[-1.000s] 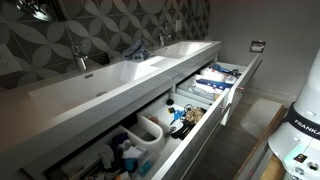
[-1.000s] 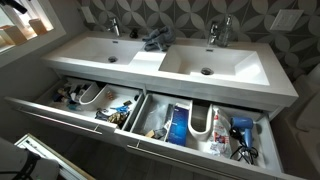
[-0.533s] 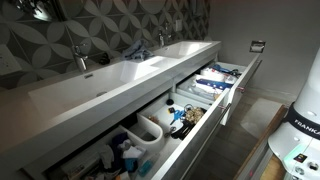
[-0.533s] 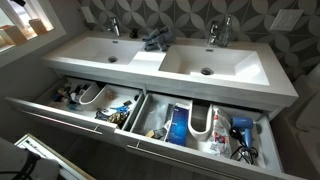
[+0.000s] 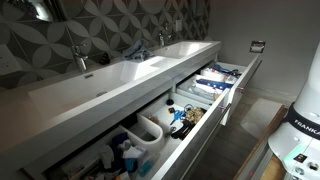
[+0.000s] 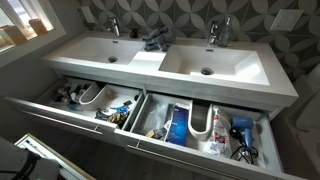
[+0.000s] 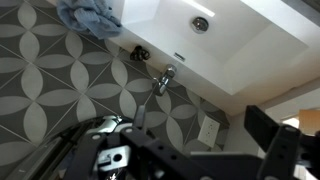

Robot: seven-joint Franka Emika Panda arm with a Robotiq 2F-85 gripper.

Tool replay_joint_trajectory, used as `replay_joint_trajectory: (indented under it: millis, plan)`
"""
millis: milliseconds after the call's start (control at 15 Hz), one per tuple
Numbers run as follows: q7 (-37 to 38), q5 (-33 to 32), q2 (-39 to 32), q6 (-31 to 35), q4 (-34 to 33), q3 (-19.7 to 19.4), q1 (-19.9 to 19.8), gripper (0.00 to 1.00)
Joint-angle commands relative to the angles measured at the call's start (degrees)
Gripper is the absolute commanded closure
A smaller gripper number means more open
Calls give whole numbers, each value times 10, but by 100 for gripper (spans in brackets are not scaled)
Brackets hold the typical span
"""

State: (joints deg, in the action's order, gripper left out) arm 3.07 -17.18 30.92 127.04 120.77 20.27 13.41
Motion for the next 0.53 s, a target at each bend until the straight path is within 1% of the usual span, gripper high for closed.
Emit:
replay_joint_trajectory:
  millis: [0,267,467]
  plan:
    - [-50,36,-68,55,-52,1,39,0]
    - [-100,85,-129,144,-84,1,83,0]
    - [-167,145,-179,195,-117,-6,119,0]
